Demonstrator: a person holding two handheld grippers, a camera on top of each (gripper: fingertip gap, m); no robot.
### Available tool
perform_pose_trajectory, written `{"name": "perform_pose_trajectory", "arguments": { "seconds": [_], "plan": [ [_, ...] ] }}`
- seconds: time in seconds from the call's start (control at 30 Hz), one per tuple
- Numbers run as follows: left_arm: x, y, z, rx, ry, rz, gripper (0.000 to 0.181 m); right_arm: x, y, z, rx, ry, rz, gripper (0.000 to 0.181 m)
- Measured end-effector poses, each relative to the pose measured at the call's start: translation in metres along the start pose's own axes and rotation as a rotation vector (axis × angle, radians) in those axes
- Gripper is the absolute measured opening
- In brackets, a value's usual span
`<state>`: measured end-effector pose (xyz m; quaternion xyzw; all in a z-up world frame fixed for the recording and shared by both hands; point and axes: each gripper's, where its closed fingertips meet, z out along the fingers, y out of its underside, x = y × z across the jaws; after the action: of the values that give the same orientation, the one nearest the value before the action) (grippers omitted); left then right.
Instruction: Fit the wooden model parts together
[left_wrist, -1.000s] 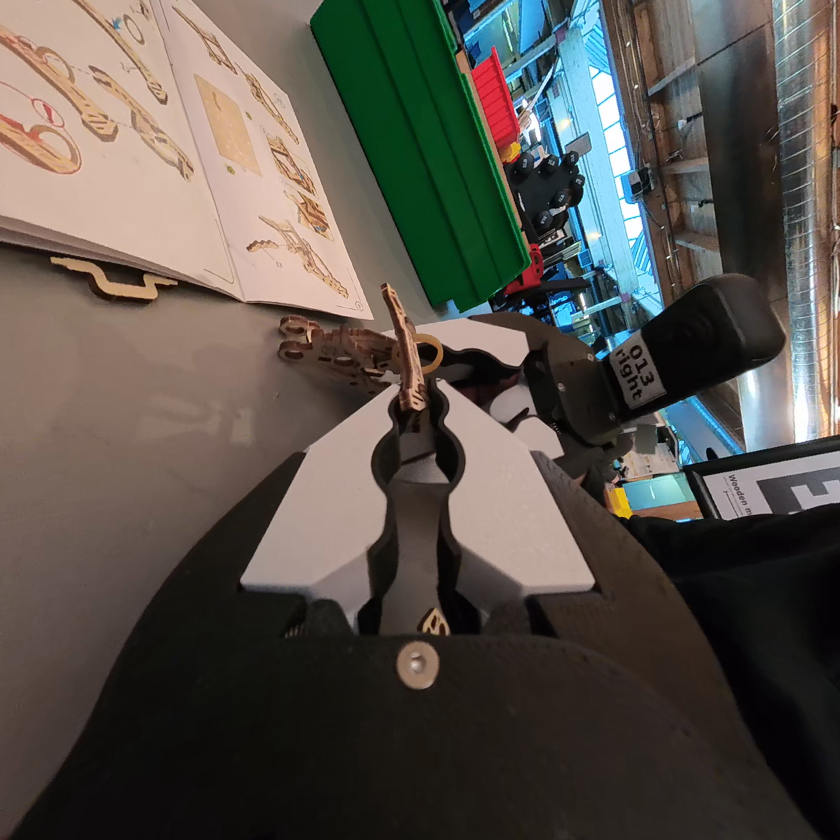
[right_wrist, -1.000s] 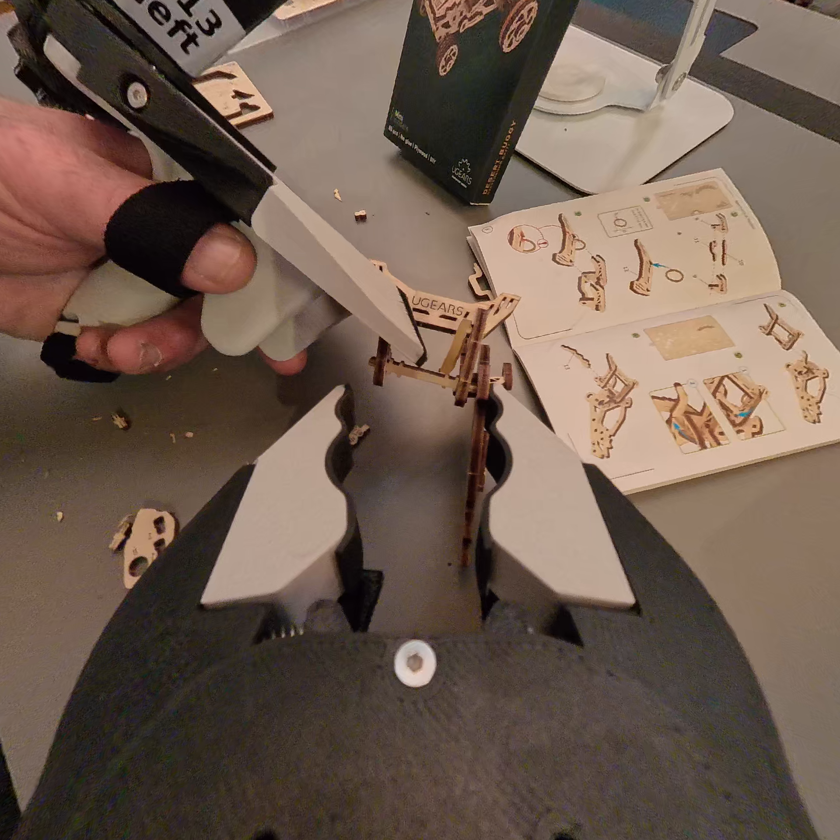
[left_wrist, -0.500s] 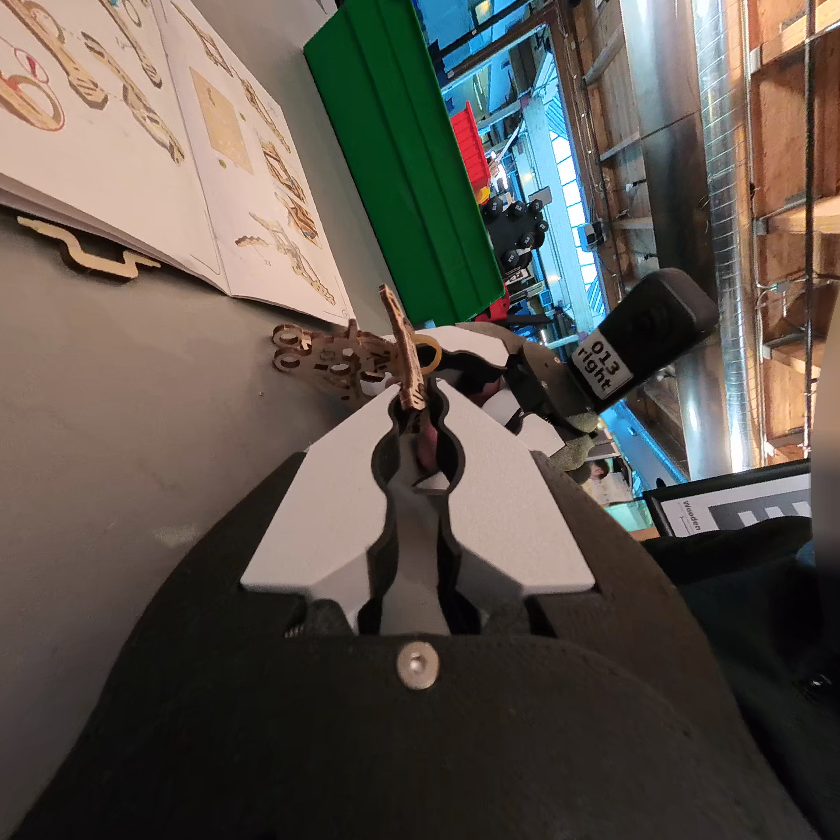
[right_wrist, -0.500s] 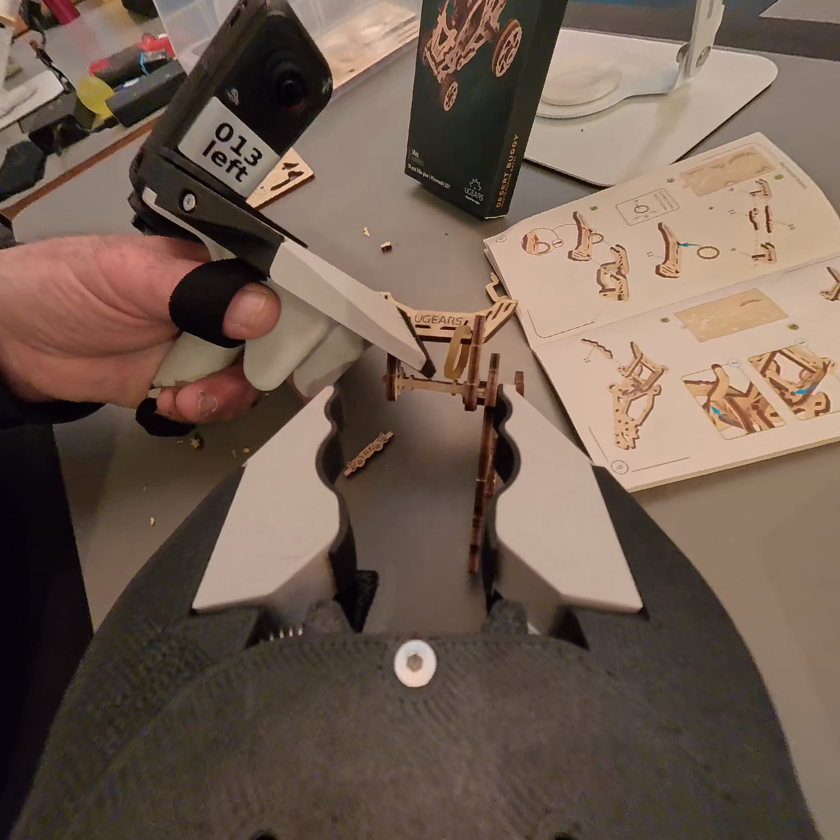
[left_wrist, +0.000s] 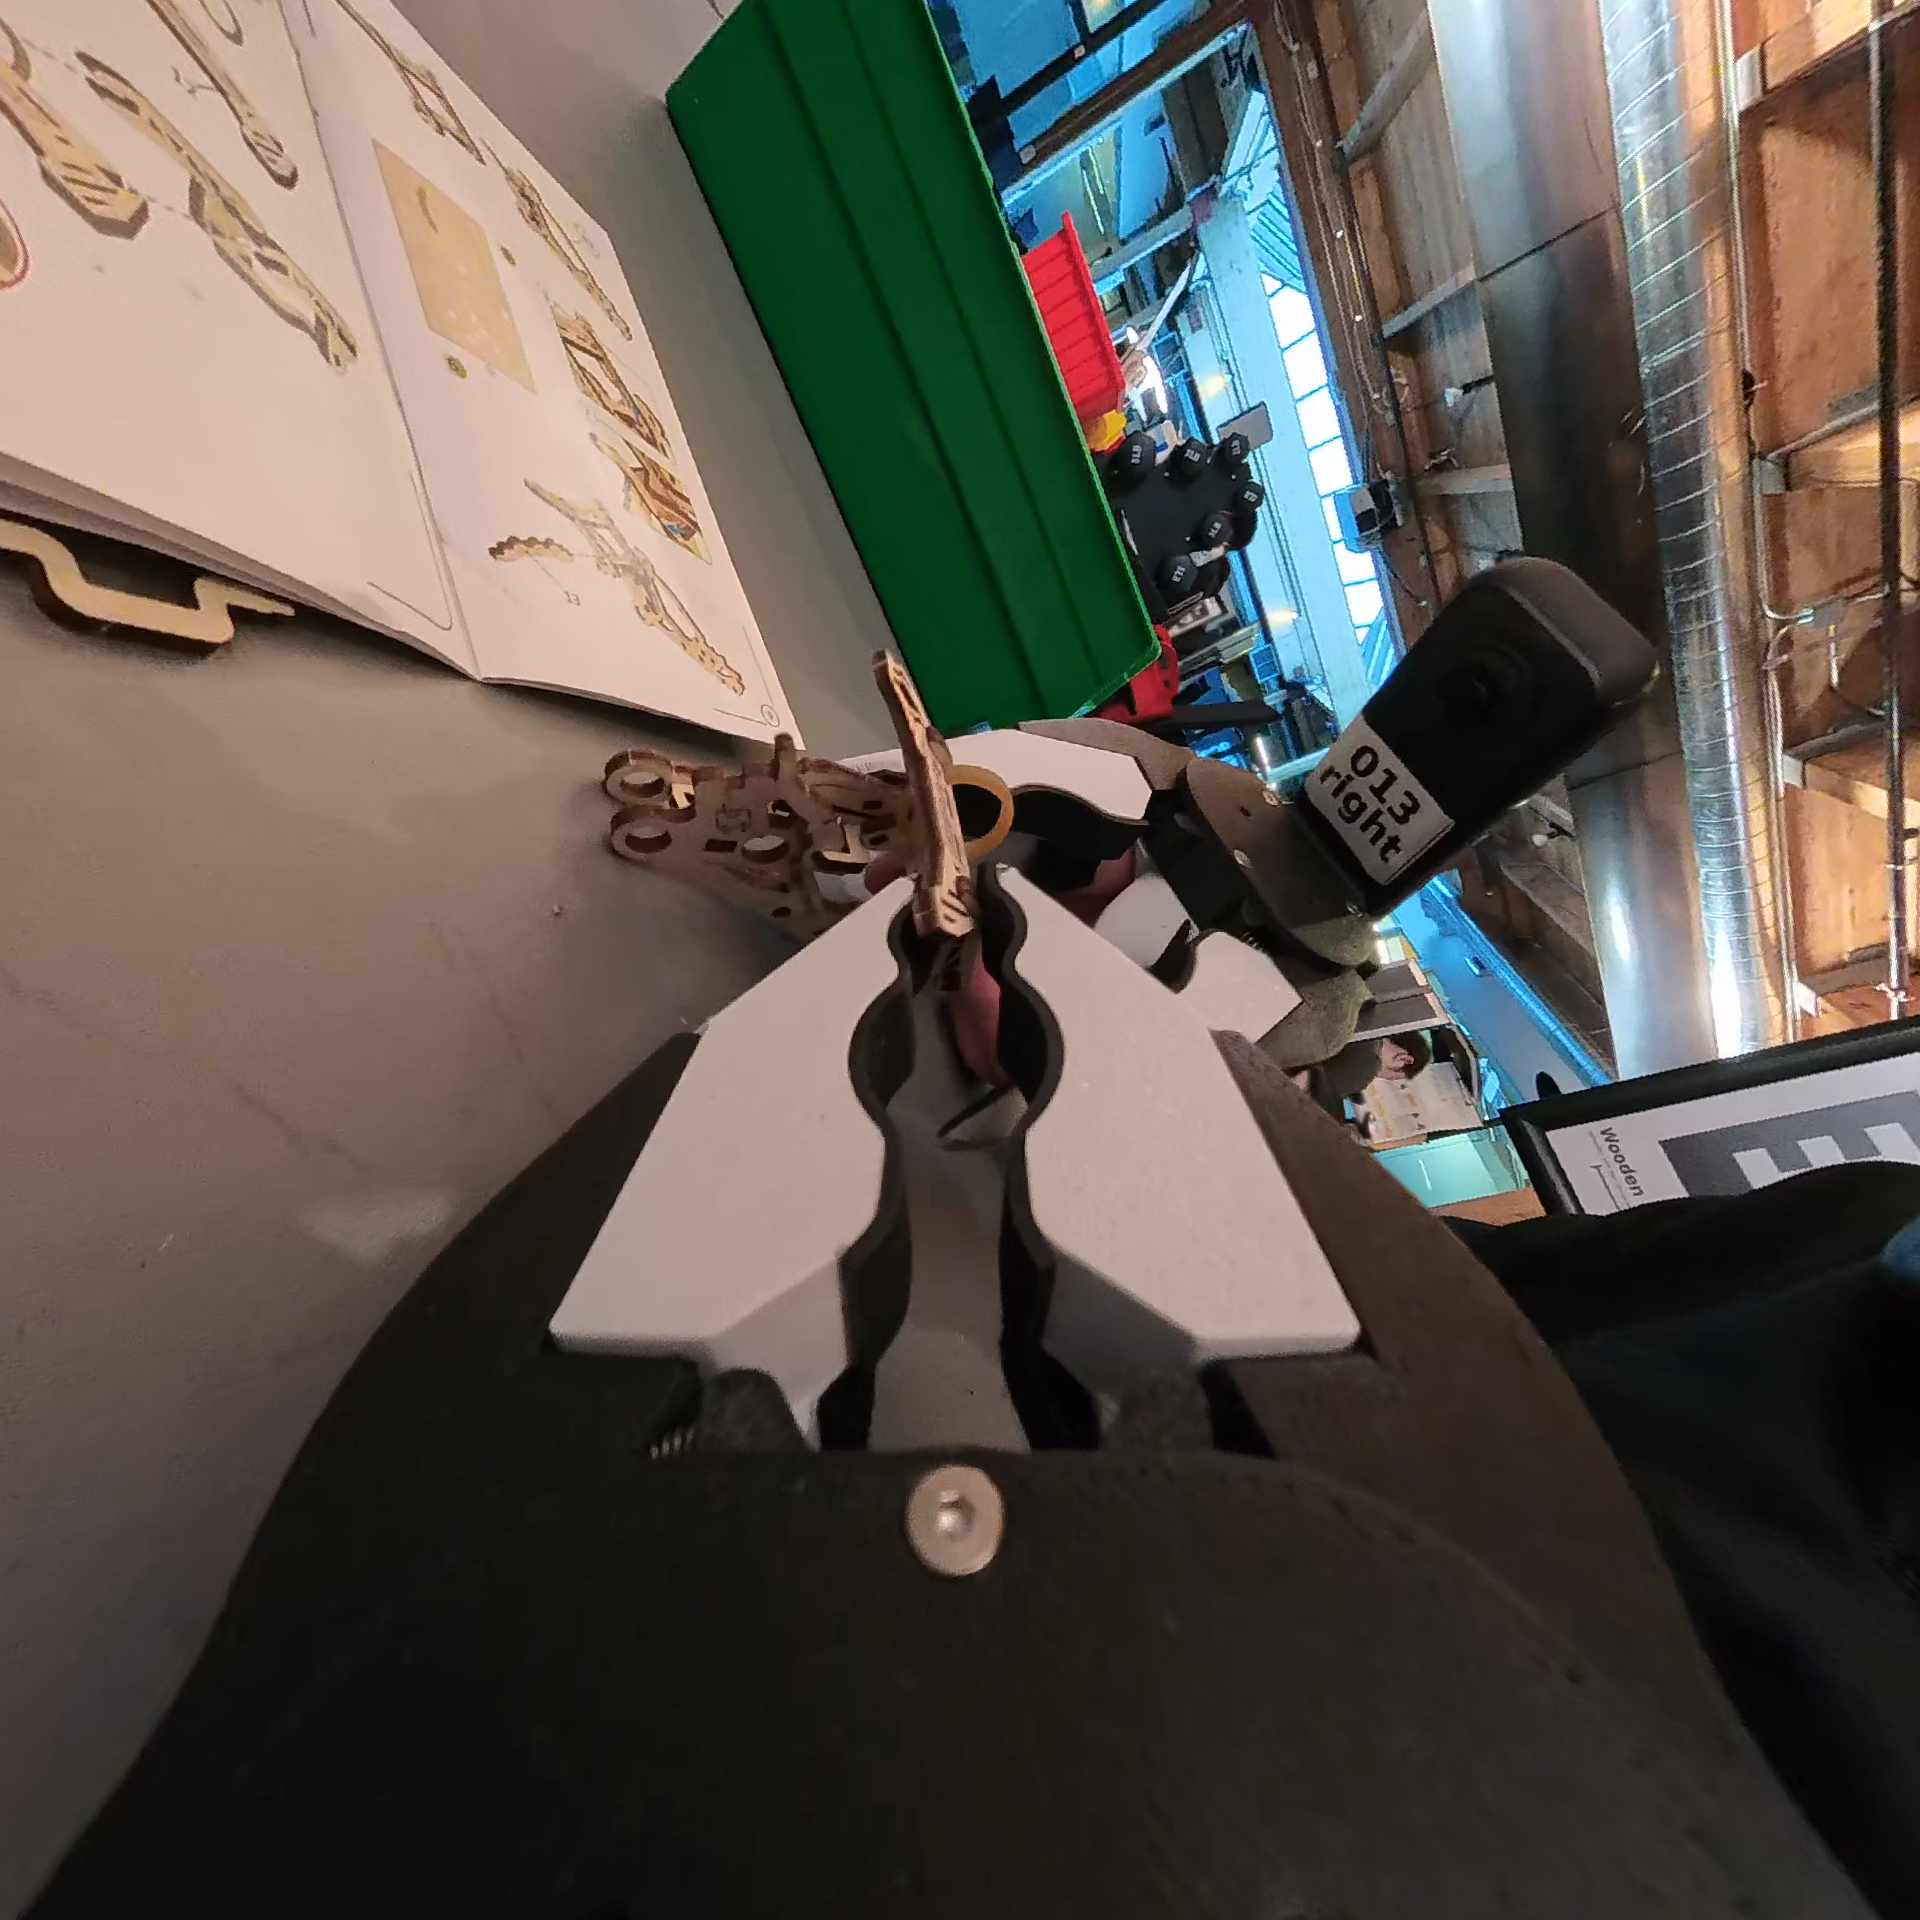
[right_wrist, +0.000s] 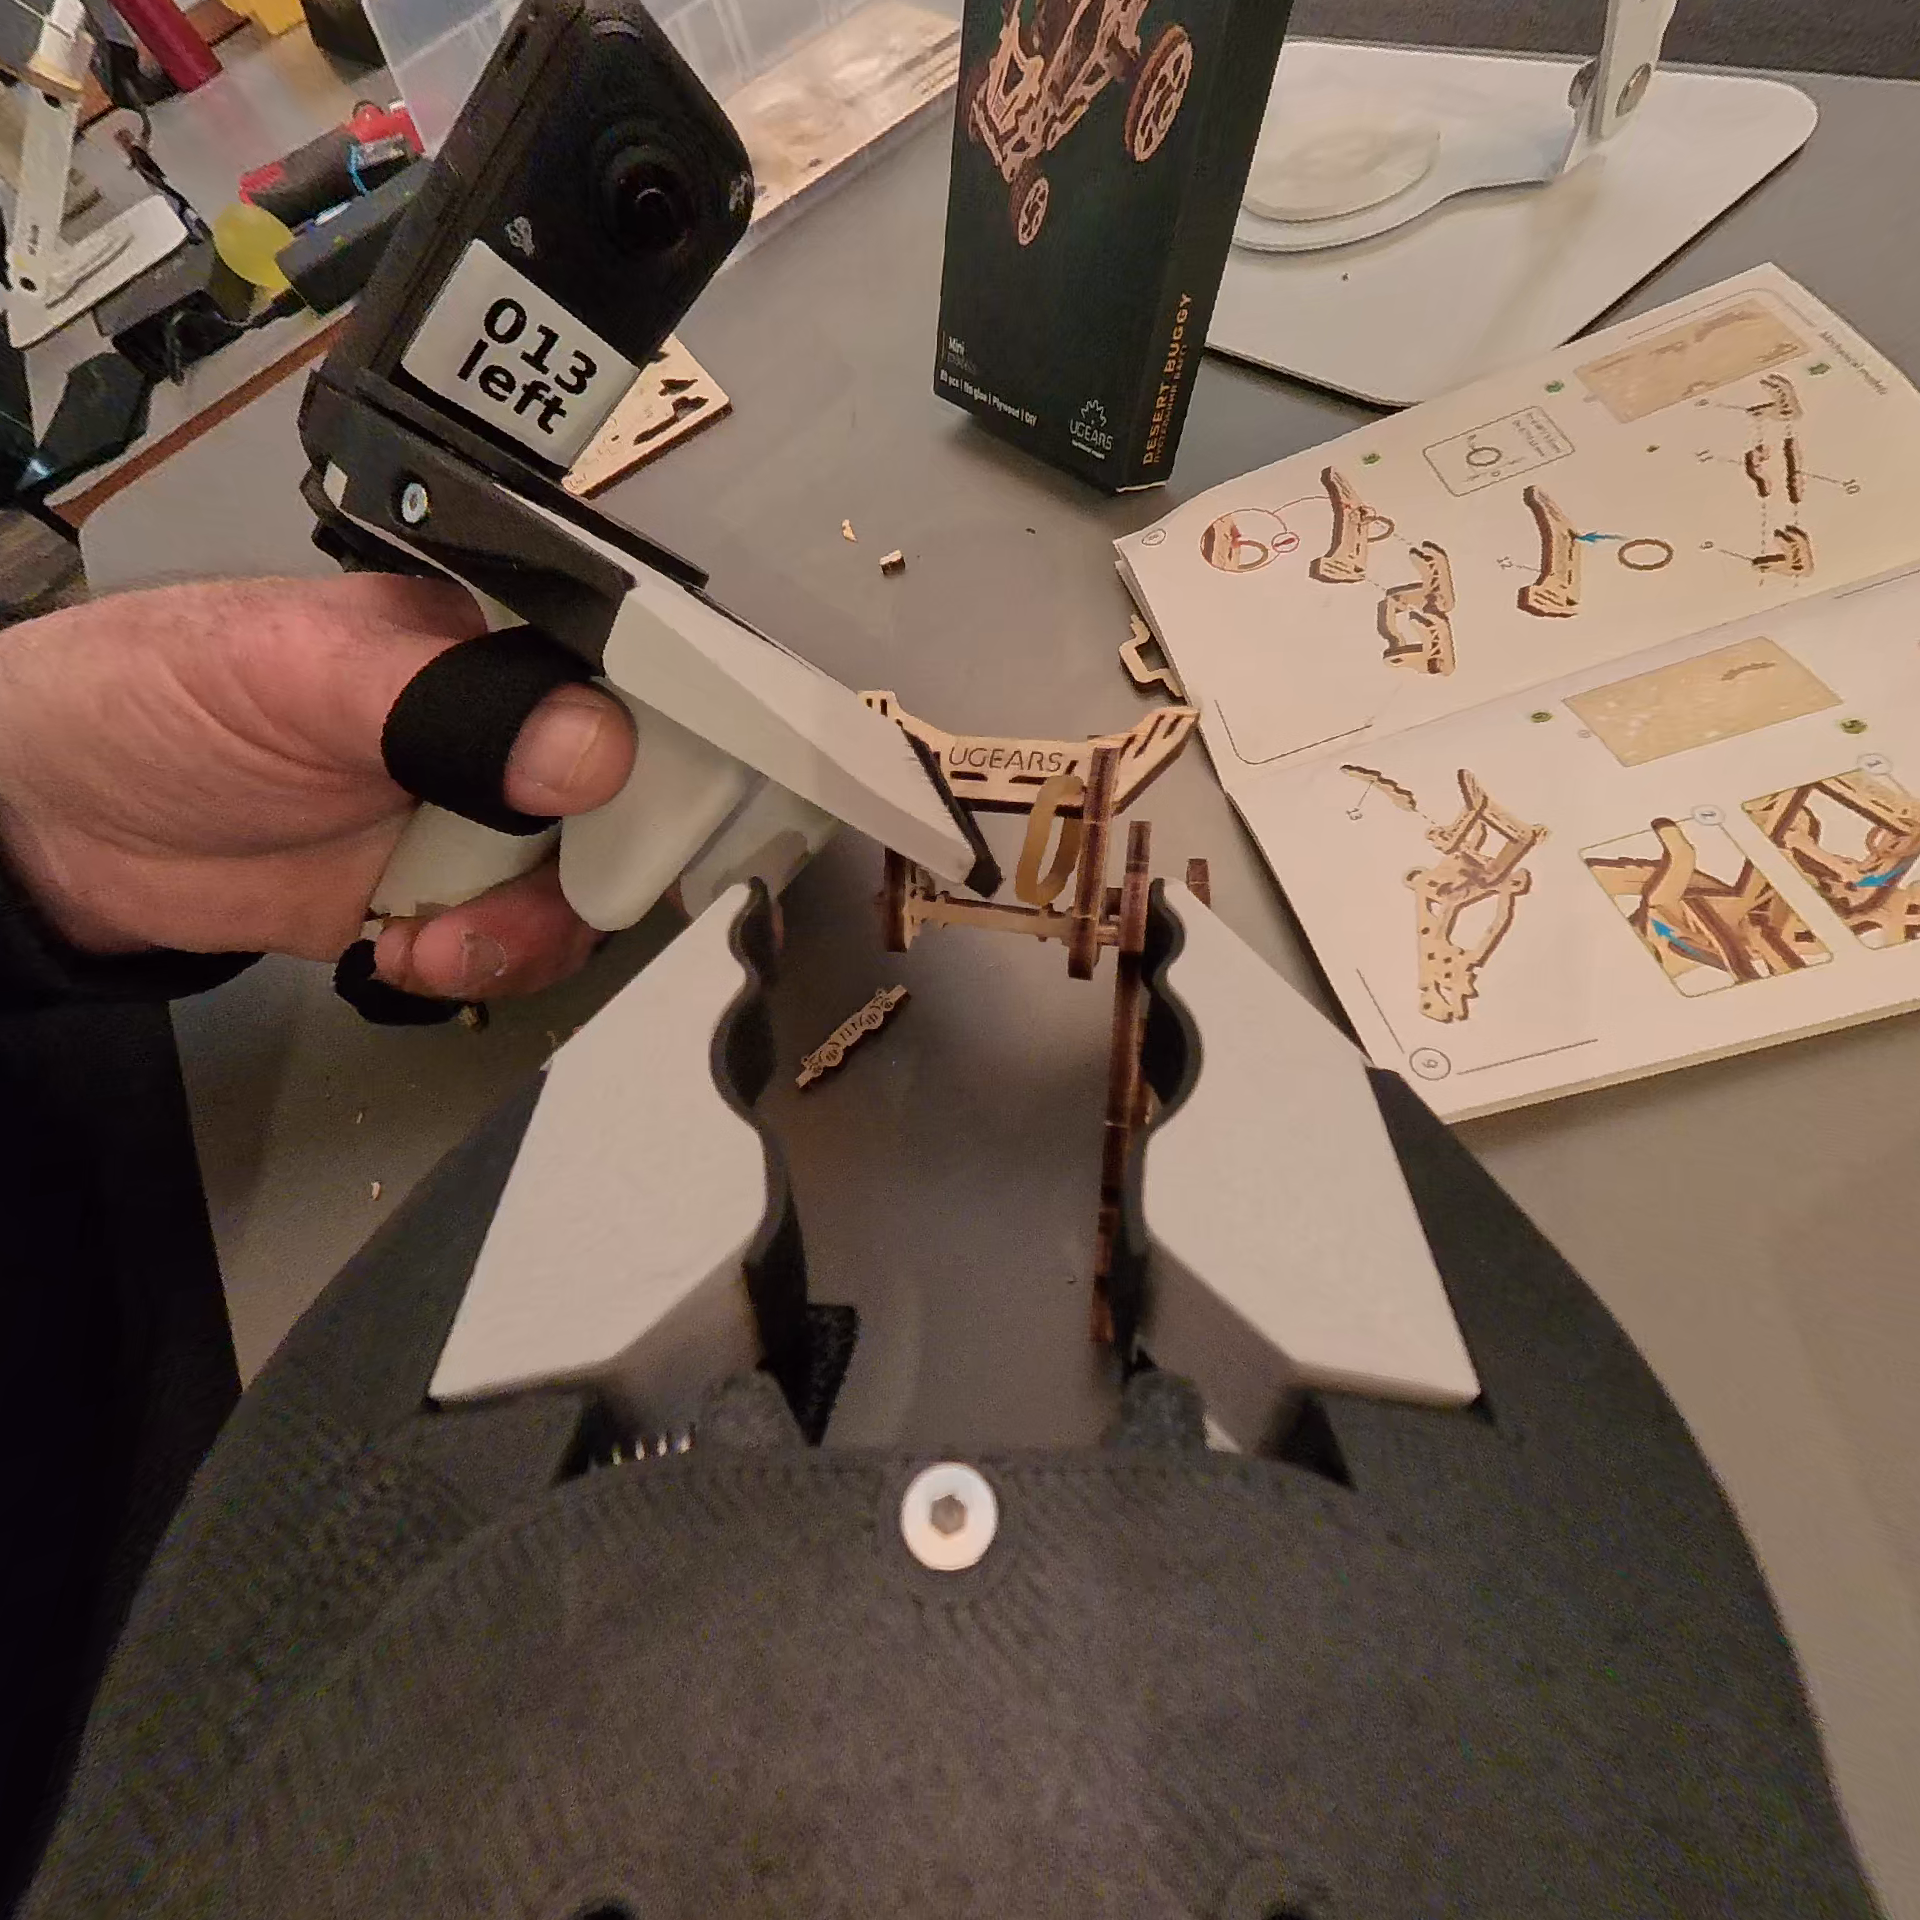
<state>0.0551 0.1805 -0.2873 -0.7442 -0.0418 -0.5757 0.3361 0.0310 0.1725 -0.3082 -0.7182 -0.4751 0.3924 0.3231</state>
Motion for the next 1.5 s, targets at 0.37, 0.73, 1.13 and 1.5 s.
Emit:
{"name": "perform_pose_trajectory", "arguments": {
  "seconds": [0.37, 0.73, 1.13, 1.5],
  "plan": [
    [-0.002, -0.003, 0.000, 0.010, -0.049, 0.059, 0.006, -0.001, -0.002, -0.003, 0.019, -0.025, 0.034, 0.072],
    [-0.003, -0.003, 0.001, -0.068, -0.157, 0.263, 0.006, -0.001, -0.002, -0.003, 0.020, -0.033, 0.035, 0.076],
    [-0.003, -0.007, -0.001, -0.086, -0.150, 0.247, 0.006, -0.002, -0.002, -0.002, 0.018, -0.024, 0.018, 0.076],
    [-0.007, -0.012, -0.004, 0.023, -0.016, -0.071, 0.006, 0.002, -0.001, -0.002, 0.010, 0.008, 0.008, 0.064]
  ]
}}
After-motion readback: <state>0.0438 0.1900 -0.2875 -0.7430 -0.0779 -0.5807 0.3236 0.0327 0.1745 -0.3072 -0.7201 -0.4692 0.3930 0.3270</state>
